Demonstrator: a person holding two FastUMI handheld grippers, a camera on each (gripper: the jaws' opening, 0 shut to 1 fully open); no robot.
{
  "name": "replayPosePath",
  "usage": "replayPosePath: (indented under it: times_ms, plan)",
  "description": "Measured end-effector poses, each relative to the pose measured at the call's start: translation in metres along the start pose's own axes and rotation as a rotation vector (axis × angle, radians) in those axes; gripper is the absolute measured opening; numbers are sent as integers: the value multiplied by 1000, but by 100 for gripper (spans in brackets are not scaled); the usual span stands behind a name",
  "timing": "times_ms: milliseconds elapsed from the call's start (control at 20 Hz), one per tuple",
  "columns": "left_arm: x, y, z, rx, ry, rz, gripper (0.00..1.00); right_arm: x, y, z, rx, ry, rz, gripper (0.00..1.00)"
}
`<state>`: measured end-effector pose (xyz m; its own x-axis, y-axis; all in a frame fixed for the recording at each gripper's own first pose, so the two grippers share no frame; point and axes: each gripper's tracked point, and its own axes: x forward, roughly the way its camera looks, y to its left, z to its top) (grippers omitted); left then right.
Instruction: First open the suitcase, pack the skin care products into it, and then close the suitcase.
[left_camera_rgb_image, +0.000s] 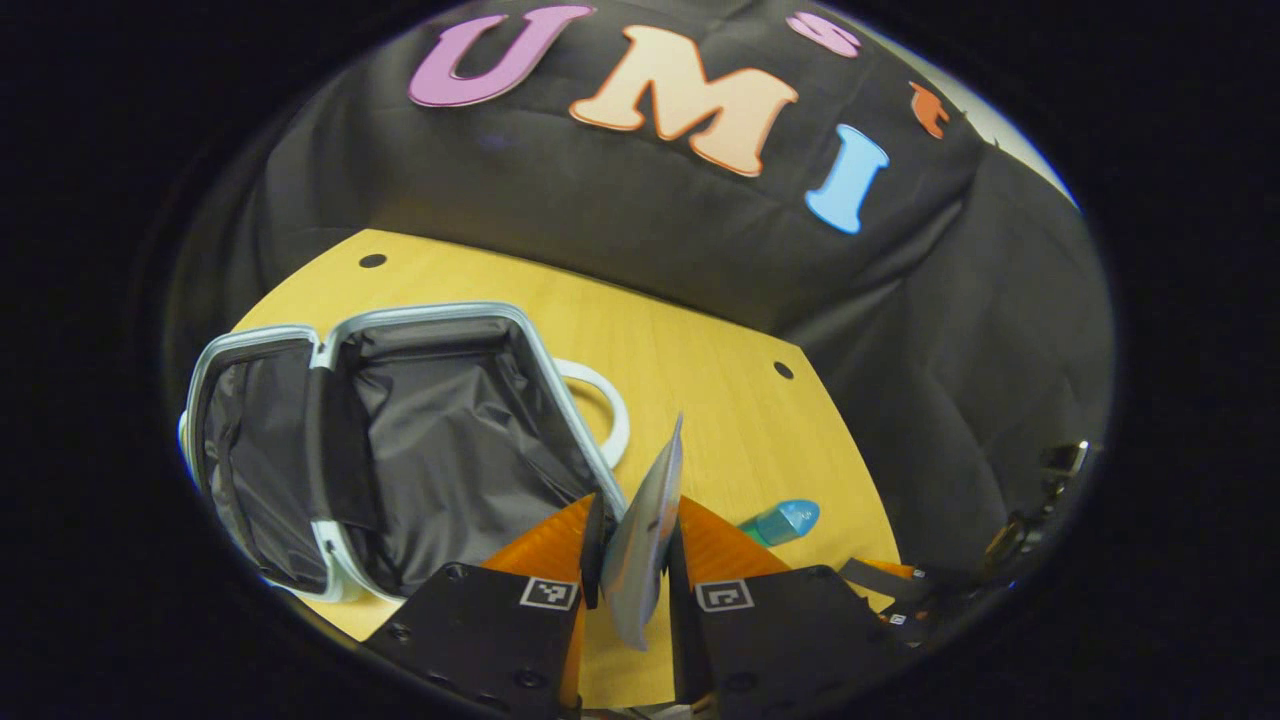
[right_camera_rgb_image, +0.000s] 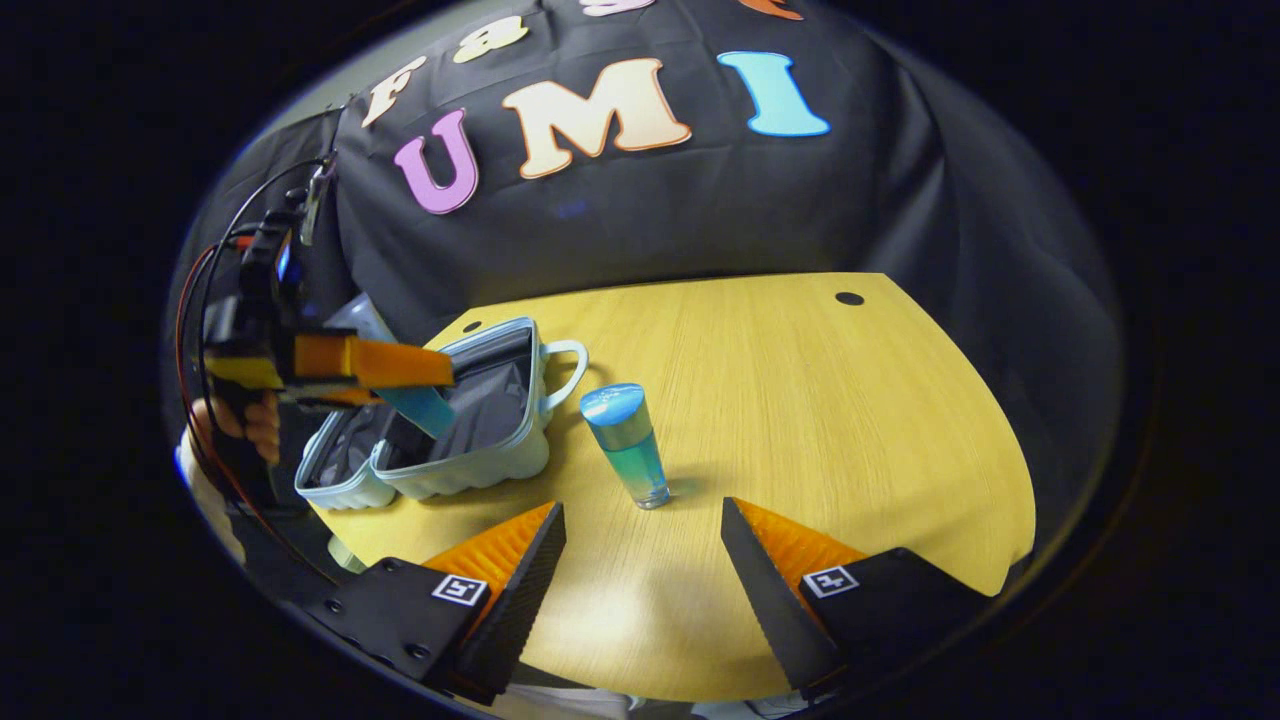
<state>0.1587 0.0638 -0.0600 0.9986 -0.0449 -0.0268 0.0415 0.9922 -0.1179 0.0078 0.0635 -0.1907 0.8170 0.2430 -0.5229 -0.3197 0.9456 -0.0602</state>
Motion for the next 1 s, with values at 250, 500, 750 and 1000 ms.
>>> replayPosePath:
  times_ms: [250, 500, 750, 1000]
  plan:
    - [8, 74, -2, -31, 118, 92, 25, 30, 2, 4, -30, 15, -6, 98]
    - [27, 106, -31, -89, 269, 112, 29, 59, 7, 0, -36, 34, -22, 98]
    - [40, 122, -58, -86, 391, 123, 29, 80, 14, 0, -34, 35, -38, 98]
    - [49, 131, -70, -113, 457, 126, 30, 89, 14, -2, -42, 30, -60, 98]
